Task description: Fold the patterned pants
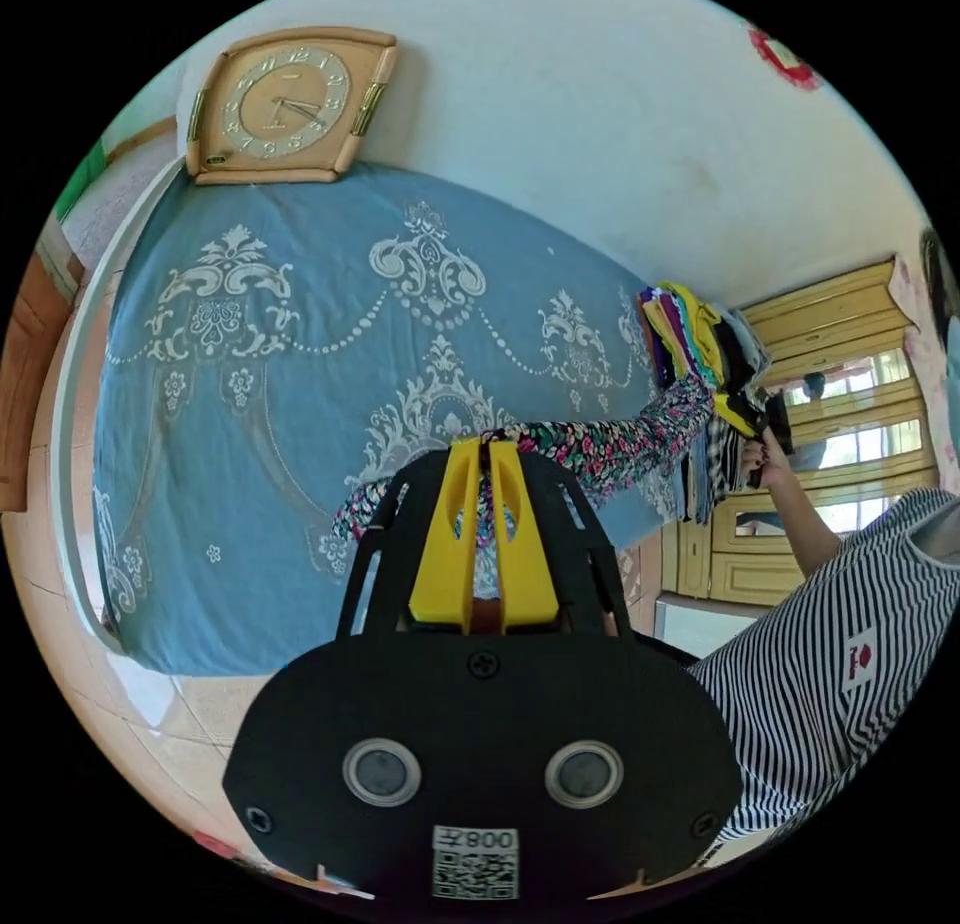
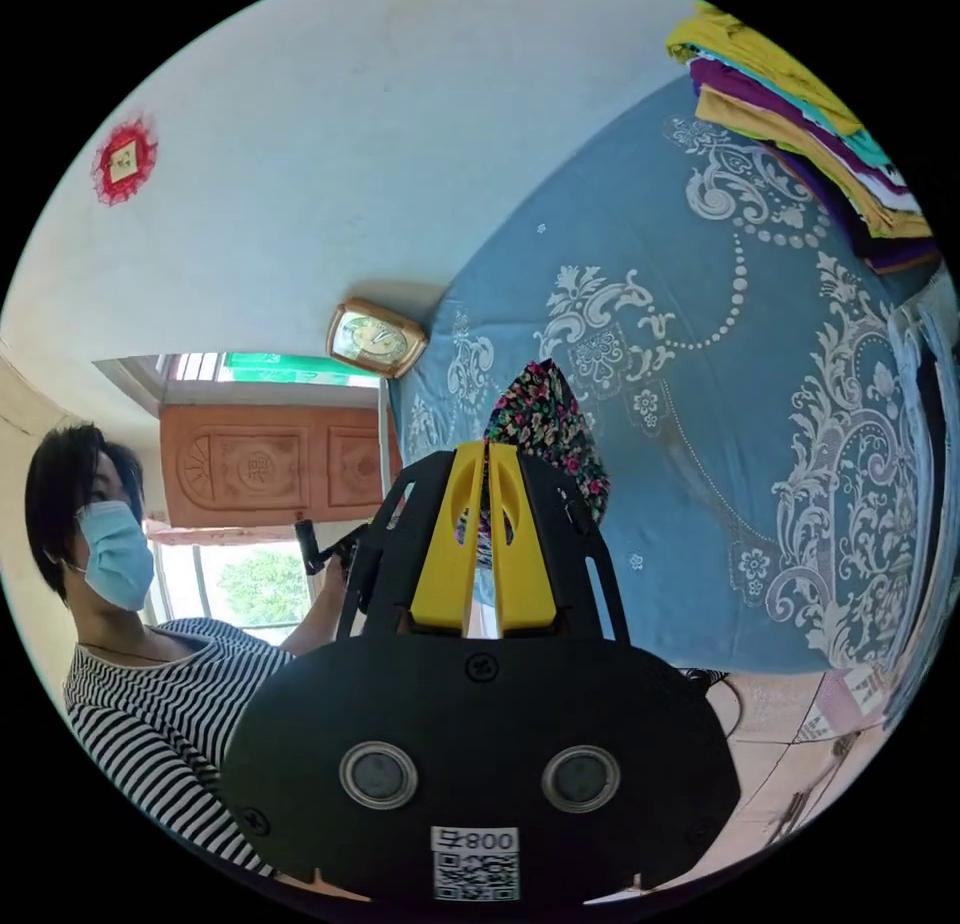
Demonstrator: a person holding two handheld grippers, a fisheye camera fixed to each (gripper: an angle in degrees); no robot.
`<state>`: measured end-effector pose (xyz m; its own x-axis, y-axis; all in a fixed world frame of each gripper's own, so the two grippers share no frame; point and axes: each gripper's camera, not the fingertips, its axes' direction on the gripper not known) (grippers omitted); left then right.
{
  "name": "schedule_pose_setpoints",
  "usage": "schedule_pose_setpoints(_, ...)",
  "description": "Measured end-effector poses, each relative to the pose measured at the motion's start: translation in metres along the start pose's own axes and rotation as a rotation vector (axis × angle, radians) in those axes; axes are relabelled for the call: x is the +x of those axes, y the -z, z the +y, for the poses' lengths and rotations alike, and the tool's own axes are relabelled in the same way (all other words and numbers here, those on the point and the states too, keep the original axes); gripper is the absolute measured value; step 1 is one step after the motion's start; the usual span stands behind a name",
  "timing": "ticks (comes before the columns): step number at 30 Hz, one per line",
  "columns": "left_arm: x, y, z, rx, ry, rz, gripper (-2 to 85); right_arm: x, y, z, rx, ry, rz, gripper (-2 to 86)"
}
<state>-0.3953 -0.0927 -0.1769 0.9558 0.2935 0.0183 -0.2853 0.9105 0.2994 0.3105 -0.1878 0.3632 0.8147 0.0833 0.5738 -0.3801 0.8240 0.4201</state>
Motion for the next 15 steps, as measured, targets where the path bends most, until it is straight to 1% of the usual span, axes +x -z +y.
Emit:
schedule_pose_setpoints(3,-0.026,-0.025,-0.038,-0.038,0.119,0.022,3.5,0.027,-0.021,-0.03,-0.022,-0.146,0.009,0.3)
schedule_pose_setpoints(4,-0.033,-0.032,-0.046,-0.056,0.174,0.021,4.0,0.043,-0.03,-0.039,-0.028,-0.23,0.025,0.3)
schedule_pose_setpoints(5,-0.035,-0.035,-0.051,-0.069,0.181,0.039,4.5,0.056,-0.037,-0.046,-0.025,-0.29,0.011,0.3)
schedule_pose_setpoints(7,-0.033,-0.032,-0.053,-0.072,0.163,0.023,5.5,0.063,-0.04,-0.051,0.007,-0.337,0.025,0.2)
schedule_pose_setpoints(9,-0.027,-0.031,-0.052,-0.093,0.134,-0.008,6.7,0.058,-0.044,-0.054,0.013,-0.322,0.047,0.1)
schedule_pose_setpoints(12,-0.011,-0.042,-0.054,-0.187,0.067,-0.078,8.6,0.046,-0.055,-0.059,-0.033,-0.289,0.137,0.0)
schedule_pose_setpoints(14,0.007,-0.058,-0.063,-0.258,-0.017,-0.161,9.6,0.045,-0.066,-0.064,-0.047,-0.302,0.132,0.0)
schedule_pose_setpoints(15,0.011,-0.061,-0.066,-0.266,-0.038,-0.182,9.8,0.045,-0.069,-0.065,-0.047,-0.308,0.119,0.0)
